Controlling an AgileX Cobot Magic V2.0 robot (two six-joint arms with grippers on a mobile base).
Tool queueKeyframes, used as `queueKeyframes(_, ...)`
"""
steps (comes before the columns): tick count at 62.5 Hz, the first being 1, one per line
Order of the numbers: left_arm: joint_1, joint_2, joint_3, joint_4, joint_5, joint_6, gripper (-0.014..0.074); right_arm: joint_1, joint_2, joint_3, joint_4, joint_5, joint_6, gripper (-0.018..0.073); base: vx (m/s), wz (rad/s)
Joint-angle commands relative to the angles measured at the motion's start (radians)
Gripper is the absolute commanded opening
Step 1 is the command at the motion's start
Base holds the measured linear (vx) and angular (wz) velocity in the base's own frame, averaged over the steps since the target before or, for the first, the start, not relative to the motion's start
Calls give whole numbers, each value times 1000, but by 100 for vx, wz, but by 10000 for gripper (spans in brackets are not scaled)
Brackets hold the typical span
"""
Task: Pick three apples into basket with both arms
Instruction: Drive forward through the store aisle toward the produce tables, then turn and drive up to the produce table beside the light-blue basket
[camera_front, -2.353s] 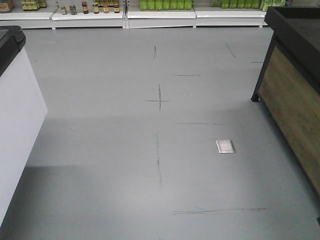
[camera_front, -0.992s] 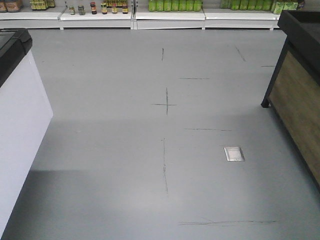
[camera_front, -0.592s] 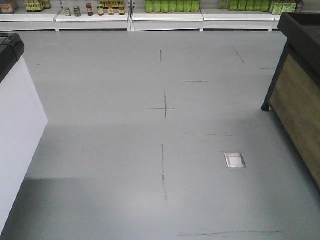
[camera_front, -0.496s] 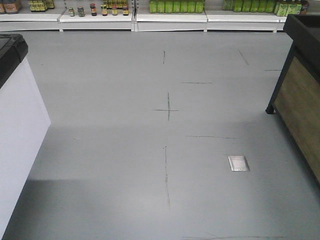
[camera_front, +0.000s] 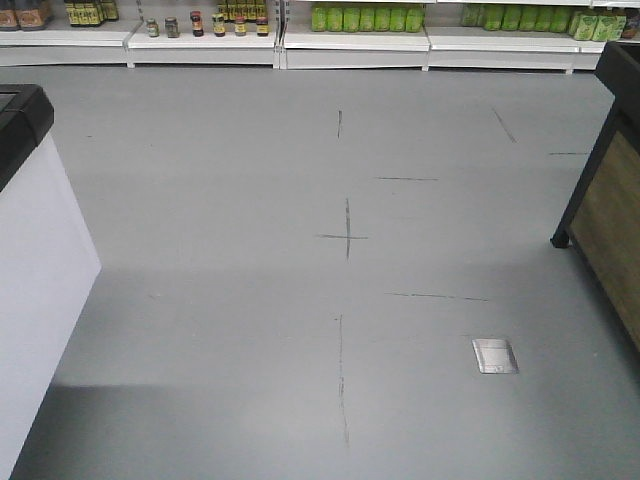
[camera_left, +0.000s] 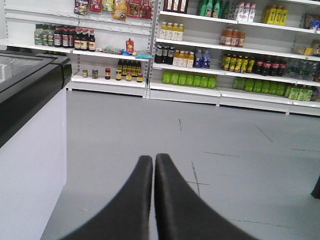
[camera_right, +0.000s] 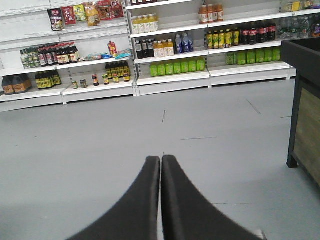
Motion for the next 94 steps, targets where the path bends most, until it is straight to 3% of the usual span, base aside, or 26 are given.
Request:
queueKeyframes(1,0,-15,9,-11,-68,-8,-6,1,-13,13,-14,-75,-7,-6,23,-5)
queueKeyframes(56,0,-15,9,-11,-68,-8,-6,1,-13,13,-14,-75,-7,-6,21,-13)
queueKeyframes(94,0,-15,9,-11,-68,-8,-6,1,-13,13,-14,-75,-7,-6,16,-43)
